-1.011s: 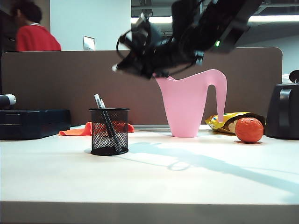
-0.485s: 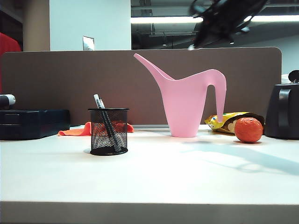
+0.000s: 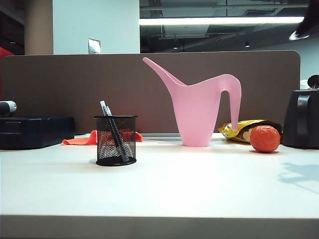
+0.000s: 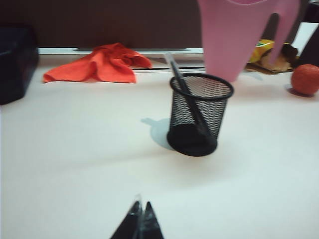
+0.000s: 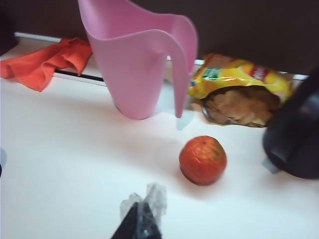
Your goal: Pick up a few water-based pens and put them in the pen basket.
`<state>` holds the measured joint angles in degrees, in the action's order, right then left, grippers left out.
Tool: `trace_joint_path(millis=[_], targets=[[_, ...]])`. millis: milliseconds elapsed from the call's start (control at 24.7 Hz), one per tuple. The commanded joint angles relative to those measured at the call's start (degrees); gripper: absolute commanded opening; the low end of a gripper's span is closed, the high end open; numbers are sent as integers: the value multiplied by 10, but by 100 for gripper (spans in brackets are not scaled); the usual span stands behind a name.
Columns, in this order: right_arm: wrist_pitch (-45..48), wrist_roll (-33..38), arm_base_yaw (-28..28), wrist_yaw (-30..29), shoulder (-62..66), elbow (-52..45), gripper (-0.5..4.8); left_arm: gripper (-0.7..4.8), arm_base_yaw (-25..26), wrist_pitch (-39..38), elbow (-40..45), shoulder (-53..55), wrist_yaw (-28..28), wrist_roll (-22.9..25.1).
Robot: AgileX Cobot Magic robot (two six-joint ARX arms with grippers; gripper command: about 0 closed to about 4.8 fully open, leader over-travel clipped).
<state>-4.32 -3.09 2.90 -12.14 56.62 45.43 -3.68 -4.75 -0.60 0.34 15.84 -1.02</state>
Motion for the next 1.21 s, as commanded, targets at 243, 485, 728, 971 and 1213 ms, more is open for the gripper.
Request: trace_joint_path(millis=[243, 485, 728, 971, 1213], targets=[[36, 31, 2, 58, -190, -166, -7, -4, 1, 19, -1, 0, -68, 1], [37, 58, 1, 63, -325, -265, -6, -4, 1, 19, -1, 0, -68, 1], [27, 59, 1, 73, -497, -357, -6, -4, 1, 19, -1, 0, -68, 1], [-3, 59, 1, 73, -568, -393, -6, -4, 1, 19, -1, 0, -68, 2], [-12, 59, 2, 82, -568, -424, -6, -4, 1, 19, -1, 0, -68, 5]])
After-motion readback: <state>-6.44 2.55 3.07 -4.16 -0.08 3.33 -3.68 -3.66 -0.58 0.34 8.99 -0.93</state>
